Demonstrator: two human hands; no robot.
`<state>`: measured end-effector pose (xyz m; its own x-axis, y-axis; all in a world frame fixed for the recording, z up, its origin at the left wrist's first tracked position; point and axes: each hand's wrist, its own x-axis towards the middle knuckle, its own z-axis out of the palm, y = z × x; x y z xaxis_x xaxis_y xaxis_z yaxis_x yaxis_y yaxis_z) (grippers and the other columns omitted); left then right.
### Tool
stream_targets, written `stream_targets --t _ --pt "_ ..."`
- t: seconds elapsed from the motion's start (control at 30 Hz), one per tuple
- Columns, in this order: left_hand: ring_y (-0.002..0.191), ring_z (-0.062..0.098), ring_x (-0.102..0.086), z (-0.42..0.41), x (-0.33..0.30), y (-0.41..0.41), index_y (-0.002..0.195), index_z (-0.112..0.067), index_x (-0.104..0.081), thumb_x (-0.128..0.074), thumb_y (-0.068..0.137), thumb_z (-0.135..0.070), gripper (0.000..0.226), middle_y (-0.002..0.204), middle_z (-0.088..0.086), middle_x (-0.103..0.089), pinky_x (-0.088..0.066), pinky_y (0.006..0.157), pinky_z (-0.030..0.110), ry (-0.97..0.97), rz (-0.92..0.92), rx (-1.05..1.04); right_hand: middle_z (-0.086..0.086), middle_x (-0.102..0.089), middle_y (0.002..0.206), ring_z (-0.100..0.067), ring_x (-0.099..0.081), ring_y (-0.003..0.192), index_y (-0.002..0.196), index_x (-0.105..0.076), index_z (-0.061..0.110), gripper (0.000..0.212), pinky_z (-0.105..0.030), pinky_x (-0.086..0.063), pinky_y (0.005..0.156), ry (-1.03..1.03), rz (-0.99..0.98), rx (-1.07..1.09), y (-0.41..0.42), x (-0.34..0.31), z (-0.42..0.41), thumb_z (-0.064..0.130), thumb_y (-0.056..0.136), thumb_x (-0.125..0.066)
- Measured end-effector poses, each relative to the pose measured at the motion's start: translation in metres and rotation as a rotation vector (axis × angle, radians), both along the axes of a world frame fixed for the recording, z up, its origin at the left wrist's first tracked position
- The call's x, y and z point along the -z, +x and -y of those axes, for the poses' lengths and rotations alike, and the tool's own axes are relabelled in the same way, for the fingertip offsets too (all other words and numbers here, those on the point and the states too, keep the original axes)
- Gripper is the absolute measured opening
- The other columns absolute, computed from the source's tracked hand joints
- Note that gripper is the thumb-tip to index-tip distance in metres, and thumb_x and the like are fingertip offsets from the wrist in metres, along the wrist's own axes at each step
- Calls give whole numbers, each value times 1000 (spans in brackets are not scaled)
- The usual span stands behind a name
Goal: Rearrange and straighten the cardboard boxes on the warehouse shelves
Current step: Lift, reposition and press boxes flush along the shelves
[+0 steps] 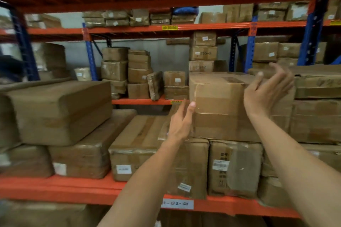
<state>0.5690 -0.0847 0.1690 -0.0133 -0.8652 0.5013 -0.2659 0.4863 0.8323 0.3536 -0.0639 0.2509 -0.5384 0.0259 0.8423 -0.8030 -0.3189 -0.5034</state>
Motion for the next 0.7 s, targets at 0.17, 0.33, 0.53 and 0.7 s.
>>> stream_targets --t 0.17,0.33,0.53,0.7 --pt "143 15 -41 -6 -14 92 155 -29 -35 -32 91 -80 82 156 -3 -46 -32 117 37 -74 -52 -332 -19 -53 128 -33 -48 122 121 -56 3 30 -21 -22 106 -65 -292 -236 101 -36 5 20 96 -55" --pt "148 27 -31 -12 -33 216 159 -18 -25 -41 100 -60 74 161 11 -34 -26 121 46 -129 -16 -682 -12 -54 122 -26 -48 114 121 -55 10 30 -28 -36 100 2 -440 -464 222 -41 23 25 96 -58" --pt "148 38 -25 -12 -40 370 159 -9 -18 -37 101 -59 79 163 21 -23 -23 119 52 -3 -81 -922 -2 -48 133 -19 -40 124 133 -48 25 47 -33 -35 104 392 -547 -752 367 -3 60 48 94 -57" --pt "147 45 -24 7 -27 504 160 -8 -5 -57 92 -64 102 163 24 -17 -28 118 56 368 -36 -849 2 -28 156 -19 -19 144 147 -34 33 70 -46 -23 115 601 -820 -843 488 8 85 64 88 -54"
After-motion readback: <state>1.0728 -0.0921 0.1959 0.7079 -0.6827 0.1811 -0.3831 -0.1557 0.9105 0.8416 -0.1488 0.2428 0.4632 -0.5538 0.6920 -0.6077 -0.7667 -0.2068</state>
